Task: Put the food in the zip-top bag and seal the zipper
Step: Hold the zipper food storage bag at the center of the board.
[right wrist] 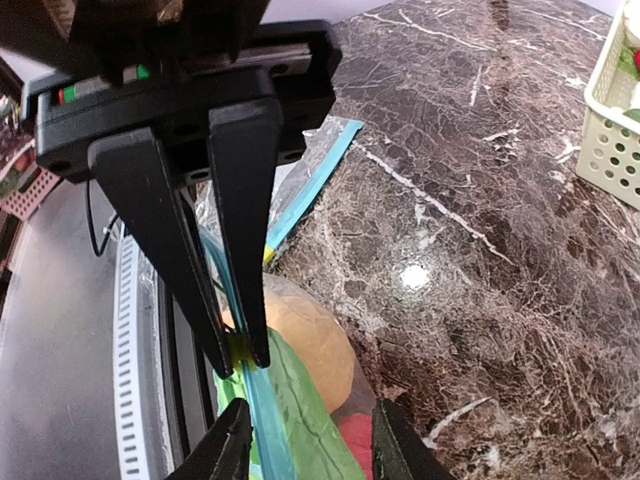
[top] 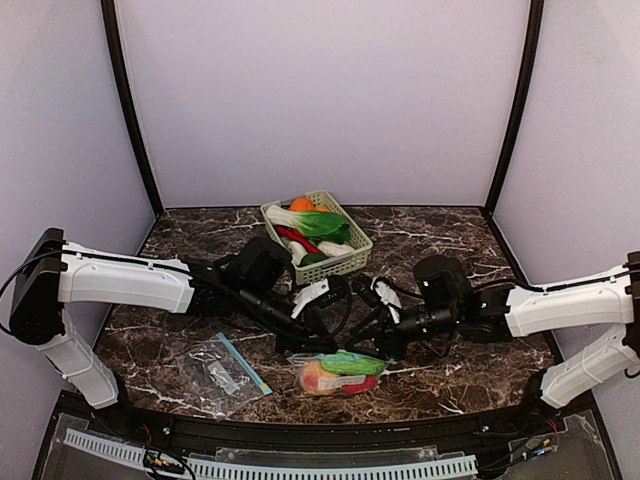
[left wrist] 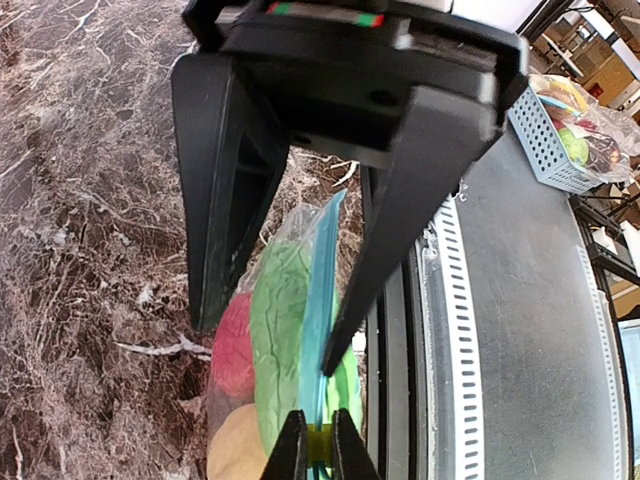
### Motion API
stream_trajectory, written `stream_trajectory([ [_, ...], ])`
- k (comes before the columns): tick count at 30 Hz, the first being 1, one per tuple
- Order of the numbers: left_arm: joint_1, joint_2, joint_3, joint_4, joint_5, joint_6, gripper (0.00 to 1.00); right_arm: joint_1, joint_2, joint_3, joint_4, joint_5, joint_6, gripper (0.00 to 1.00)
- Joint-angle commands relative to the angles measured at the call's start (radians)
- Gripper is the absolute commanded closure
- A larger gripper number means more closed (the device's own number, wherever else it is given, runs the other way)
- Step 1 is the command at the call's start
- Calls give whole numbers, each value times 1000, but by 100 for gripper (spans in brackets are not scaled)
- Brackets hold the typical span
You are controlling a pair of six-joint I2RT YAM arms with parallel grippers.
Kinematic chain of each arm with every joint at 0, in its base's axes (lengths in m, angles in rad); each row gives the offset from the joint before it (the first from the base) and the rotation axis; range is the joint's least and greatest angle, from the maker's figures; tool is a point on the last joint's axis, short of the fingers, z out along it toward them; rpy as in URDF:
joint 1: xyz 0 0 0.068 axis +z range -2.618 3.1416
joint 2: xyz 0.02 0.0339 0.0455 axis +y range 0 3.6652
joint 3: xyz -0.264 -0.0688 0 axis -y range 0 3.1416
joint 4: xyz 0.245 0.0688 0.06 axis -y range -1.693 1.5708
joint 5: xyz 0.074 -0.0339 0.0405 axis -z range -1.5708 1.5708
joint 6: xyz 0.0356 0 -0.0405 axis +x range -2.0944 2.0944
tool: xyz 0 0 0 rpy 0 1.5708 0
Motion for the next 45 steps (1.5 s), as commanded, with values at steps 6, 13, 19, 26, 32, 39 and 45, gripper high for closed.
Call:
stream_trajectory([
  [6,2,-18,-17,28,33,-24,99,3,85,45,74,-59,-14,68],
  [13,9,-19,-24,33,29,-30,99,3,49,22,102,-109,2,64],
  [19,25,-25,-42,77,61,-64,99,7,46,-4,120,-150,14,63],
  [26,35,-27,-46,81,85,-76,99,23,83,-12,122,-154,17,65],
  [32,35,-22,-46,79,108,-75,99,24,105,-13,143,-117,14,72],
  [39,35,-11,-34,60,125,-63,99,23,120,12,138,-114,4,83],
  [45,35,-10,-34,60,120,-64,99,22,132,12,140,-120,4,100],
])
